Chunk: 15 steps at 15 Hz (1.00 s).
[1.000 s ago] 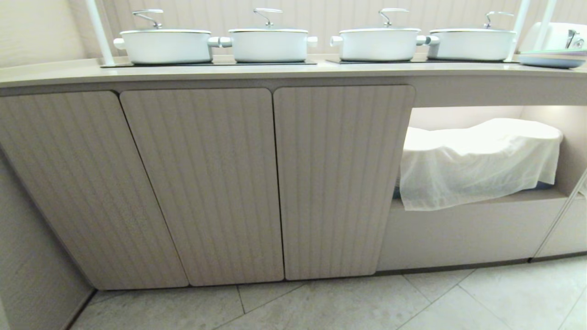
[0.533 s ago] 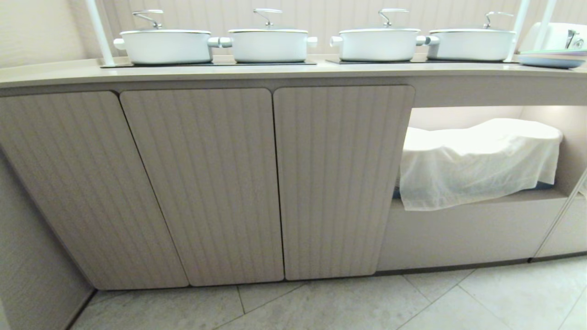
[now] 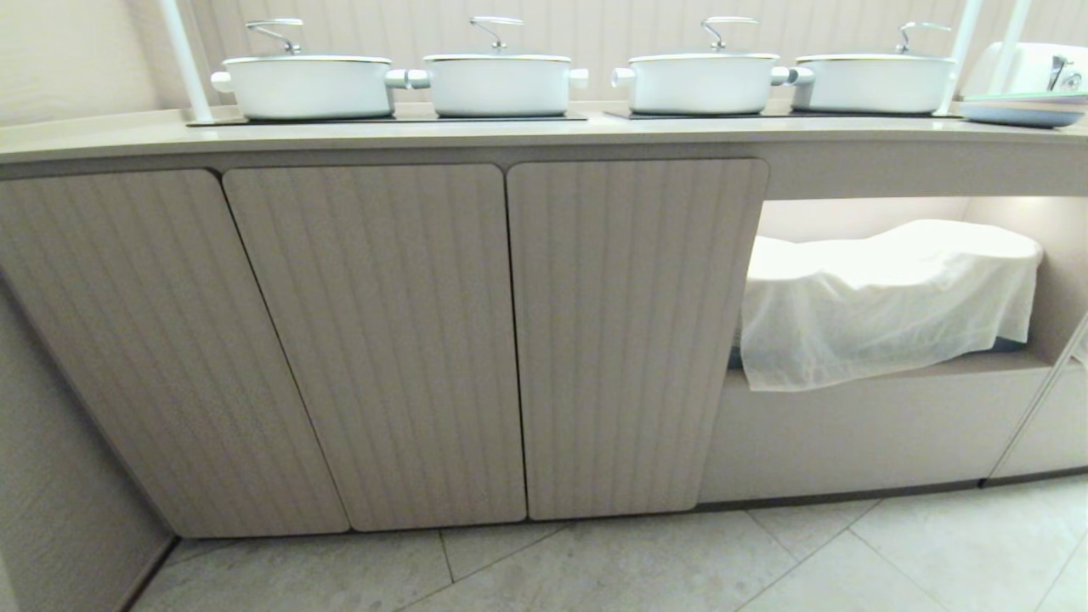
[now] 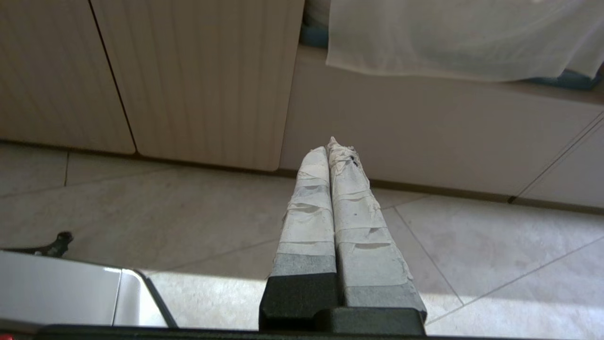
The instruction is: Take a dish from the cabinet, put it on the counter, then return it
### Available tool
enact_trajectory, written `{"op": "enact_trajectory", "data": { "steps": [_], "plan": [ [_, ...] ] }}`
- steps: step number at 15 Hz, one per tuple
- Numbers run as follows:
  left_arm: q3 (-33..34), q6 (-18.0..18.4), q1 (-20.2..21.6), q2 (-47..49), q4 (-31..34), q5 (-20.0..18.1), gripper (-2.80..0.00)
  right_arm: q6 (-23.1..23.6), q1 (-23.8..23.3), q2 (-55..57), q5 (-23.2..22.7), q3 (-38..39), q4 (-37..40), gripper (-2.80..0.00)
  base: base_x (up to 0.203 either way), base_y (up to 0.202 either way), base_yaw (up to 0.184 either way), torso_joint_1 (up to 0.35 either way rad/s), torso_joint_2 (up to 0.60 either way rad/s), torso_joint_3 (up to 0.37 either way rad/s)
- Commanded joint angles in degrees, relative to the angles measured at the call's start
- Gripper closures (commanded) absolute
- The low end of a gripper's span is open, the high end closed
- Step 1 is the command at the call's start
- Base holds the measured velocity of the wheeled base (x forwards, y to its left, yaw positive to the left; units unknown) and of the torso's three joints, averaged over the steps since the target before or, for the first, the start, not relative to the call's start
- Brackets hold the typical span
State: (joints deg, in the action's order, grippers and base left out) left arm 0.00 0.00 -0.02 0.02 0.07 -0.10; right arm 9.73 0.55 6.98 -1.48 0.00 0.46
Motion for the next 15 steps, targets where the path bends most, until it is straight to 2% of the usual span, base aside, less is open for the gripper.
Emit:
{"op": "enact_trajectory", "data": {
  "steps": [1,4,15],
  "plan": [
    [0.0,0.0,-0.02,-0.02,0.01,0.01,0.0,0.03,-0.13,-3.25,-0.02,0.0,-0.02,0.0,0.0,0.0,0.0,0.0,0.0,0.0],
    [0.0,0.0,0.02,-0.02,0.01,0.01,0.0,-0.14,-0.2,-6.89,-0.1,0.0,0.06,0.0,0.0,0.0,0.0,0.0,0.0,0.0],
    [0.0,0.0,-0.06,-0.02,0.01,0.01,0.0,-0.85,-0.2,-6.98,-0.02,-0.07,0.07,0.0,0.0,0.0,0.0,0.0,0.0,0.0]
  ]
}}
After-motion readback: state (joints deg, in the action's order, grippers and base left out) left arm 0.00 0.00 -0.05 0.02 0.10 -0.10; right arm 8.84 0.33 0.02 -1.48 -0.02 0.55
